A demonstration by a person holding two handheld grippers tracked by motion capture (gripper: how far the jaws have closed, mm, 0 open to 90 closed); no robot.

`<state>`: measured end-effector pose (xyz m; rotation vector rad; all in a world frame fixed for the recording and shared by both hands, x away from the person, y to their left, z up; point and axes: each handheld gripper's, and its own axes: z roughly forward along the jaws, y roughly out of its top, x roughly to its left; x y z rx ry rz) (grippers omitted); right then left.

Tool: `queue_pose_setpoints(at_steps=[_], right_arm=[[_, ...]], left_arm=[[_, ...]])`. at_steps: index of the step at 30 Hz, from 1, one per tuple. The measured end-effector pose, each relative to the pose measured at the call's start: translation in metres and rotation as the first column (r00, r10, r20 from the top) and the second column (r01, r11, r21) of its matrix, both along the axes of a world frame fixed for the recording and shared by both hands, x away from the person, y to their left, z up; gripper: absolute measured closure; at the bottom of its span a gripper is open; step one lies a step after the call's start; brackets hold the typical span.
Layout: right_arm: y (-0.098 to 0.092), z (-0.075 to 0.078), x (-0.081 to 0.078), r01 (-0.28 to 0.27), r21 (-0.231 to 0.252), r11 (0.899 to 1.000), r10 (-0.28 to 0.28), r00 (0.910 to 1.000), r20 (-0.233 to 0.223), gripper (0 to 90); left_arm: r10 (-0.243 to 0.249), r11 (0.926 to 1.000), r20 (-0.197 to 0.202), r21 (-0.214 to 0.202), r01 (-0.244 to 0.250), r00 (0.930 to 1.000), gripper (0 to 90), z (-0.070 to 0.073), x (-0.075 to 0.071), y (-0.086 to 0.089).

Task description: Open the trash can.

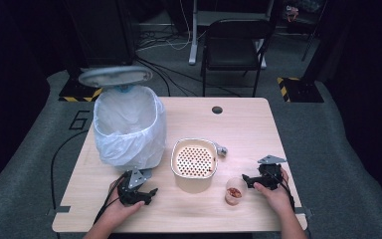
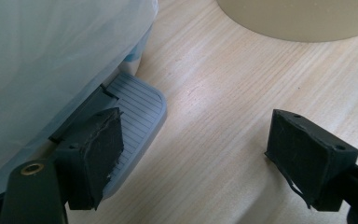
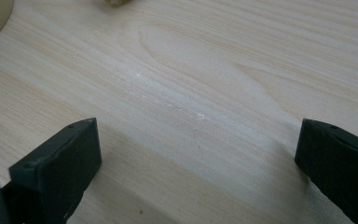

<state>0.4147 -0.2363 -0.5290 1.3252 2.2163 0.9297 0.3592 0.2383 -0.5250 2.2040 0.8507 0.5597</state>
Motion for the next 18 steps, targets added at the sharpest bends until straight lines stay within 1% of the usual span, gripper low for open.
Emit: queue_pose_setpoints(at_steps=[4,6,8,9,18], right_arm=[[0.0,0.0,-0.0001,-0.001,0.002,1.0,0.001,1.0,0.0,0.0],[0.0001,0.0,-0.0001,0.0,0.002,1.0,0.0,1.0,-0.001,0.0],[0.0001,0.0,-0.0001,-0.001,0.002,1.0,0.001,1.0,0.0,0.0],[0.0,0.0,-0.0001,-0.001,0.001,1.0,0.001,1.0,0.0,0.0],[0.0001,-0.0001,-0.0001,-0.001,0.002,1.0,0.001,1.0,0.0,0.0]], left_arm=[[0.001,0.9999,0.002,-0.016,-0.001,1.0,18.2,-0.001,-0.0004,0.0014],[-0.001,1.0,0.02,-0.009,0.001,0.9998,18.2,-0.0022,-0.0012,0.0011],[-0.003,0.9999,0.025,-0.014,0.003,0.9997,18.2,-0.0029,-0.0018,0.0016],[0.007,0.9997,0.04,-0.022,-0.006,0.9992,18.2,-0.0042,-0.0023,0.0011],[0.004,0.9998,0.041,-0.019,-0.003,0.9992,18.2,-0.0042,-0.0026,0.0014]])
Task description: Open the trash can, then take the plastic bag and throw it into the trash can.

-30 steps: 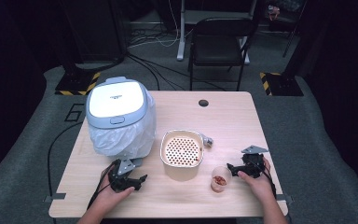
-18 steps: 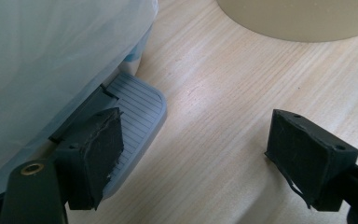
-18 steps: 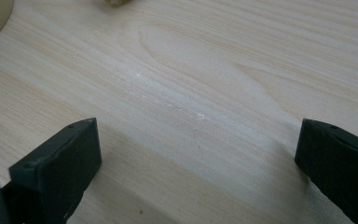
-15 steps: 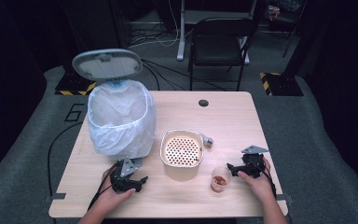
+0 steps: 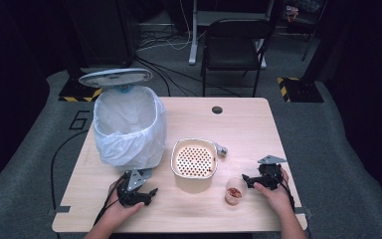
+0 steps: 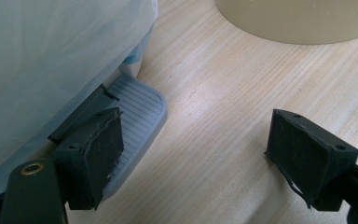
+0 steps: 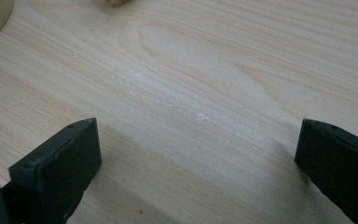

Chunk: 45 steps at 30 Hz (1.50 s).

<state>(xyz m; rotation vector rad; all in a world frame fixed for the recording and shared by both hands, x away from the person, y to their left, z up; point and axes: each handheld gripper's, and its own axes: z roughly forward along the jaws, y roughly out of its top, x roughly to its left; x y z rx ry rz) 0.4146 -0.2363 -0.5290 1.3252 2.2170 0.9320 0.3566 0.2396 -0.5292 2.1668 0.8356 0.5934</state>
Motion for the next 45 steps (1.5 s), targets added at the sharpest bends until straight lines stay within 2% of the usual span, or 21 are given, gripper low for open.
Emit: queue_pose_setpoints(at_steps=[12,14,17,20,24,26,29,32,37,40,44,45], right_arm=[[0.001,0.0,0.0,0.018,0.004,1.0,-0.018,0.9998,-0.002,0.7],[0.001,0.0,0.0,0.03,0.01,0.999,-0.03,0.9995,0.01,4.8],[-0.001,0.003,0.0,0.045,0.016,0.999,-0.045,0.9989,0.015,17.3],[-0.004,0.008,0.002,0.051,0.019,0.998,-0.051,0.9987,-0.007,22.7],[-0.008,0.019,0.004,0.044,0.008,0.999,-0.044,0.999,-0.001,26.3],[-0.007,0.027,0.006,0.03,0.019,0.999,-0.03,0.9995,0.007,29.6],[-0.007,0.042,0.012,-0.002,-0.027,1.0,0.003,0.9994,0.033,34.1],[-0.004,0.053,0.019,-0.025,-0.028,0.999,0.027,0.9984,0.049,34.8],[0.006,0.067,0.034,-0.076,-0.001,0.997,0.075,0.9945,0.073,38.2],[0.016,0.071,0.045,-0.106,0.009,0.994,0.105,0.9917,0.075,38.7],[0.026,0.07,0.053,-0.151,-0.002,0.989,0.151,0.987,0.055,42.3],[0.03,0.07,0.056,-0.175,-0.012,0.984,0.175,0.9833,0.049,43.0]], left_arm=[[0.001,1.0,0.002,0.001,-0.001,1.0,18.4,0.0,0.0,0.0],[-0.003,1.0,-0.003,0.002,0.003,1.0,18.4,0.0,0.0,0.0],[0.001,1.0,0.002,0.0,-0.001,1.0,18.4,0.0,0.0,0.0],[-0.002,1.0,-0.001,0.001,0.002,1.0,18.5,0.0,0.0,0.0],[0.001,1.0,0.002,0.0,-0.001,1.0,18.4,0.0,0.0,0.0],[0.0,1.0,0.002,0.001,0.0,1.0,18.4,0.0,0.0,0.0],[-0.005,1.0,-0.005,0.002,0.005,1.0,18.4,0.0,0.0,0.0],[-0.004,1.0,-0.004,0.001,0.004,1.0,18.4,0.0,0.0,0.0],[-0.004,1.0,-0.004,0.001,0.004,1.0,18.5,0.0,0.0,0.0],[-0.005,1.0,-0.005,0.002,0.005,1.0,18.4,0.0,0.0,0.0],[-0.002,1.0,-0.001,0.0,0.002,1.0,18.4,0.0,0.0,0.0],[-0.002,1.0,-0.001,0.0,0.002,1.0,18.5,0.0,0.0,0.0]])
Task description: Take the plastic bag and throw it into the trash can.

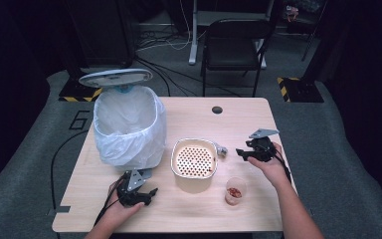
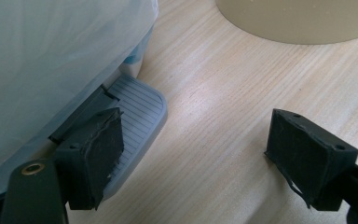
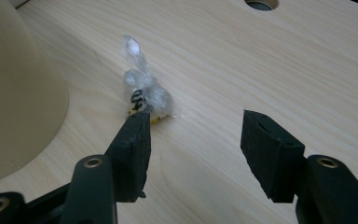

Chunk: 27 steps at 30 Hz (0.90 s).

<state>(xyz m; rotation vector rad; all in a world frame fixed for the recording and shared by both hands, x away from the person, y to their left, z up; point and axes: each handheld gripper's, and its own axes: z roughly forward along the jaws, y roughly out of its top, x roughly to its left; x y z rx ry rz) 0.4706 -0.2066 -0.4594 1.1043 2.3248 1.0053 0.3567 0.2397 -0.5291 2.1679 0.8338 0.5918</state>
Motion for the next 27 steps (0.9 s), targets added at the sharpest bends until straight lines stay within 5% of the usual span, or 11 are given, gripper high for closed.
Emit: queue_pose_setpoints(at_steps=[20,27], right_arm=[[0.041,-0.013,0.03,-0.175,0.012,0.984,0.175,0.9844,-0.013,43.9],[0.05,-0.018,0.036,-0.164,0.045,0.985,0.165,0.9861,-0.018,41.8]], left_arm=[[0.002,1.0,0.002,0.002,-0.002,1.0,18.4,0.0,0.0,0.0],[-0.001,1.0,-0.003,0.002,0.001,1.0,18.5,0.0,0.0,0.0]])
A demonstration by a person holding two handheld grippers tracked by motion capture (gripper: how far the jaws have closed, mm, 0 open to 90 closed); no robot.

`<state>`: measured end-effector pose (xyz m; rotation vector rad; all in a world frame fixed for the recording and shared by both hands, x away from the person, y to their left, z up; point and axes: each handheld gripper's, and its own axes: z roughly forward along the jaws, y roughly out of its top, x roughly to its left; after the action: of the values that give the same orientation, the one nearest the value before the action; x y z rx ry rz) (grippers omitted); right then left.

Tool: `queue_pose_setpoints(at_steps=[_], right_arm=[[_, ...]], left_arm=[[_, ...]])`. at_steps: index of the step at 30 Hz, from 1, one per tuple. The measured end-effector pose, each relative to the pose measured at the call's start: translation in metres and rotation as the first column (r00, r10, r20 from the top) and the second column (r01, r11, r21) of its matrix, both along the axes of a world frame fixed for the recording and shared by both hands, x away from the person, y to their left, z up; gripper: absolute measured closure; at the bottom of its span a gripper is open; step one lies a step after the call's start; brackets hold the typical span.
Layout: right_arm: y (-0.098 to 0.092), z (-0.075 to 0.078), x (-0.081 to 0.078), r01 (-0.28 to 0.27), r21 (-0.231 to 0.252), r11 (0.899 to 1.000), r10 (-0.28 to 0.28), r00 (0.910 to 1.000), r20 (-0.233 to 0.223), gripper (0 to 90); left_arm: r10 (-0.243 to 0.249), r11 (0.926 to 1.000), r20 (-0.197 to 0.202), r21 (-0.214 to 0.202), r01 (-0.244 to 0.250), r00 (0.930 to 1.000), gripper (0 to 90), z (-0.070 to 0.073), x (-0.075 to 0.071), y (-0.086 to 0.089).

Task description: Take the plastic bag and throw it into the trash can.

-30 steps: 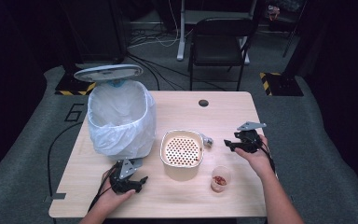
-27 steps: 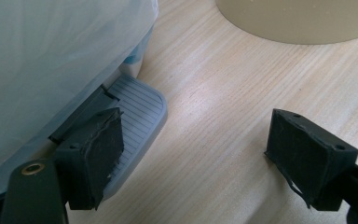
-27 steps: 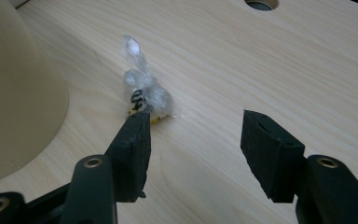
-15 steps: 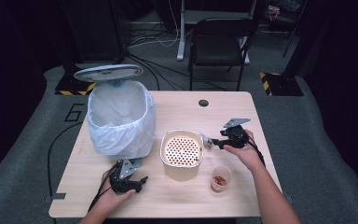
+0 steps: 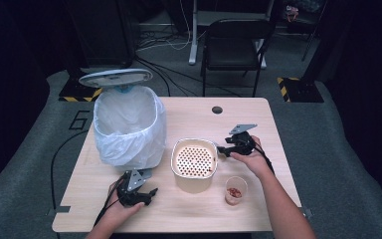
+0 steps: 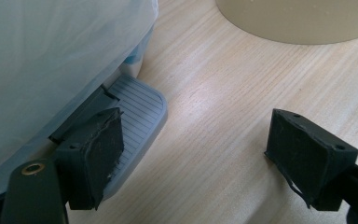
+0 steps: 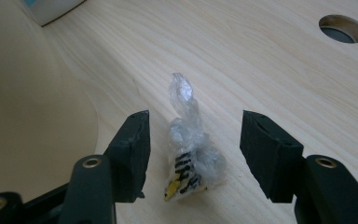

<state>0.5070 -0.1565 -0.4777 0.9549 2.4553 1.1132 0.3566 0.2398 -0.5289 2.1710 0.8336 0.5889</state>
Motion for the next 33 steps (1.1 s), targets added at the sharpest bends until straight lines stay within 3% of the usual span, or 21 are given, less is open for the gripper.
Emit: queue_pose_setpoints(at_steps=[10,18,22,28,33], right_arm=[[0.01,-0.012,0.005,-0.015,-0.009,1.0,0.015,0.9998,-0.015,41.4],[0.01,-0.023,0.009,-0.022,-0.073,0.997,0.019,0.9991,-0.037,60.0],[0.007,-0.022,0.008,-0.037,-0.087,0.996,0.032,0.9981,-0.052,63.3],[0.003,-0.018,0.004,-0.046,-0.105,0.993,0.042,0.9983,-0.04,64.4],[-0.003,-0.009,-0.001,-0.021,-0.071,0.997,0.019,0.9995,-0.023,64.7]], left_arm=[[0.002,1.0,0.003,0.0,-0.002,1.0,18.5,0.0,0.0,0.0],[0.0,1.0,0.0,0.001,0.0,1.0,18.5,0.0,0.0,0.0],[0.0,1.0,0.0,0.0,0.0,1.0,18.5,0.0,0.0,0.0],[0.009,1.0,0.006,-0.001,-0.009,0.9999,19.2,0.0,0.0,0.0],[0.008,1.0,0.006,-0.001,-0.008,0.9999,19.2,0.0,0.0,0.0]])
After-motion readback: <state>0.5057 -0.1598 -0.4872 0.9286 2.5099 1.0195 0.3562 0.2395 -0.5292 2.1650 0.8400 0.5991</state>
